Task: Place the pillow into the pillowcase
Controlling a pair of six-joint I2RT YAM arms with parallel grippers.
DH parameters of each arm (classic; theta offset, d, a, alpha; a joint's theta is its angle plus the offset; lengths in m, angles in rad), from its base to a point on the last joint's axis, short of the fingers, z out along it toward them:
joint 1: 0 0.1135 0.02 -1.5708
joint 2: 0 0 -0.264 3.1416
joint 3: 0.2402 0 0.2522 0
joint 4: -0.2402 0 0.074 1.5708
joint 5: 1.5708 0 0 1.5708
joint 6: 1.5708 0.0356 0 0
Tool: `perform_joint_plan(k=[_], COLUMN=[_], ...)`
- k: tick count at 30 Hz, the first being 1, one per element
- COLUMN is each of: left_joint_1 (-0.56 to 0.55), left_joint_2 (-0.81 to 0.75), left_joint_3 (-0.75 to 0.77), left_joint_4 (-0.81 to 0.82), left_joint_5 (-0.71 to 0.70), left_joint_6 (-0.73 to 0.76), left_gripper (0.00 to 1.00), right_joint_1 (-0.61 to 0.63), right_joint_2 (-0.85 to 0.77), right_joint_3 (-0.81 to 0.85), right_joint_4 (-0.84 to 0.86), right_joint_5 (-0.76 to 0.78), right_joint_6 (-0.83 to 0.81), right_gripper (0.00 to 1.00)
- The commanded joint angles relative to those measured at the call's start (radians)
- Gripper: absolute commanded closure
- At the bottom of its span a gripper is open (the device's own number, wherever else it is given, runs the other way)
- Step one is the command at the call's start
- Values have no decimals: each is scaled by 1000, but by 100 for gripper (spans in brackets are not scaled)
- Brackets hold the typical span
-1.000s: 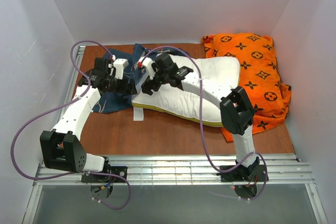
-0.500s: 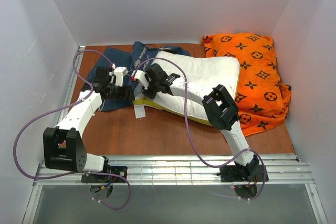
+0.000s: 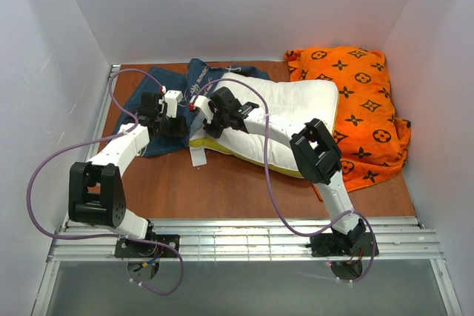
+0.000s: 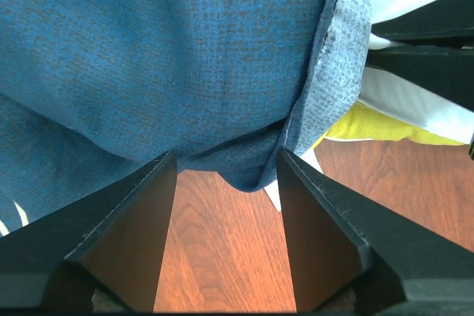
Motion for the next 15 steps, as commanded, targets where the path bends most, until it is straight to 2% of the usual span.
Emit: perform_joint_plan(k=[1,6,9,15], left_joint_1=[-7,-8,-10,-14], left_joint_2=[-25,-47,-77,-82], left_joint_3=[3,-19,-42,-74], left_joint_4=[36,50,56,56], left_joint_5=[20,49,111,72], left_joint_6=[-1,-16,-16,7], left_gripper=[48,47,47,47], right_joint_1=[-13,-18,-18,-23], right_joint_2=[-29,-18,-15,-11], right_joint_3=[36,51,53,67], right_joint_4=[-20,-20,-20,-19], right_joint_5=[-15,-16,-21,-30], right_joint_6=[29,42,46,63], right_gripper=[99,99,99,99])
